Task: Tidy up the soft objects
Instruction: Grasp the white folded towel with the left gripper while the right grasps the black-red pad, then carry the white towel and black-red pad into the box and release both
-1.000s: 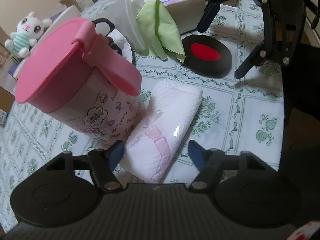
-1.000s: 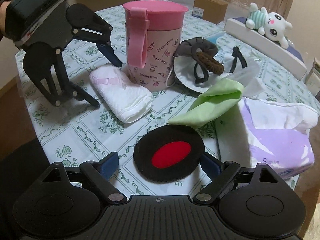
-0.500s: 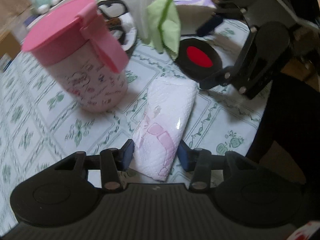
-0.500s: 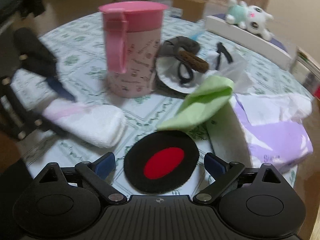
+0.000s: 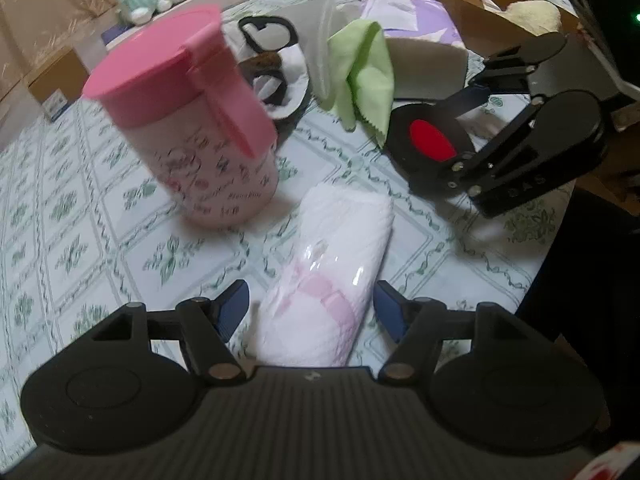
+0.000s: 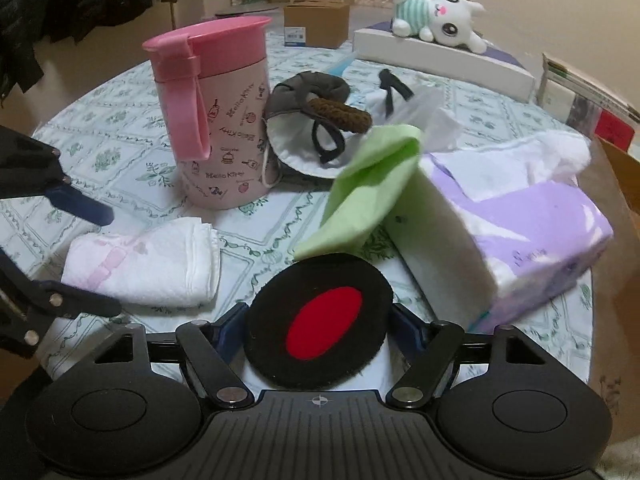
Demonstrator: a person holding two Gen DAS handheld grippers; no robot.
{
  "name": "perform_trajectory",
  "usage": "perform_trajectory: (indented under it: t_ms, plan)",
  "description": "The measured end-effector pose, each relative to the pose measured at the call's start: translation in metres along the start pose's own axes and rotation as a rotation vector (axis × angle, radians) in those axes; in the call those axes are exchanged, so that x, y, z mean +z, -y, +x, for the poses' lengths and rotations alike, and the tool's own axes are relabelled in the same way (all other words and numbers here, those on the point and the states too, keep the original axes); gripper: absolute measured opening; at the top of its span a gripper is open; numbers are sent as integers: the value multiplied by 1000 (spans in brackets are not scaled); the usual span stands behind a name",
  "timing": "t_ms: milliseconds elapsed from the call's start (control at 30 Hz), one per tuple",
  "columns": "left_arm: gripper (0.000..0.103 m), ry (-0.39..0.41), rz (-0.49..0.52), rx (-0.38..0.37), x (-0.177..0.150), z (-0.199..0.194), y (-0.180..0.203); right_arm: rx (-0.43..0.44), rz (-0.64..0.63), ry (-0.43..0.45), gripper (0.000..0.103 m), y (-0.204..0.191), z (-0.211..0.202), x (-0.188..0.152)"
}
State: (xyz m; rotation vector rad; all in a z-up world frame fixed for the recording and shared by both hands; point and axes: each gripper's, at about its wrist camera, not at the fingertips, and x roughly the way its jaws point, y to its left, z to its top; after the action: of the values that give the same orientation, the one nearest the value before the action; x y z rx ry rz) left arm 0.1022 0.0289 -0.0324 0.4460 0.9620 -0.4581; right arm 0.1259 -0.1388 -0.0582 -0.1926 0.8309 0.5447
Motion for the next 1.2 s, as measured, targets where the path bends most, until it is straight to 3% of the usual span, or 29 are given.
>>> perform_trajectory:
  t_ms: [267, 433, 633, 933, 1200]
  plan:
    - [64, -56, 65, -28, 8, 18, 2, -14, 18, 20, 74, 9, -23, -12]
    - [46, -63, 23, -36, 9, 15, 1, -15, 35, 37, 74, 13, -34, -17]
    - [36, -46, -46, -27, 13, -1, 7, -15, 85, 73, 74, 19, -50, -24]
    - [35, 63, -218, -40, 38, -38, 39, -58, 145, 167, 74, 44, -101, -36]
    - [36, 208, -338, -133, 120, -49, 87, -215, 207, 274, 74, 109, -162, -41]
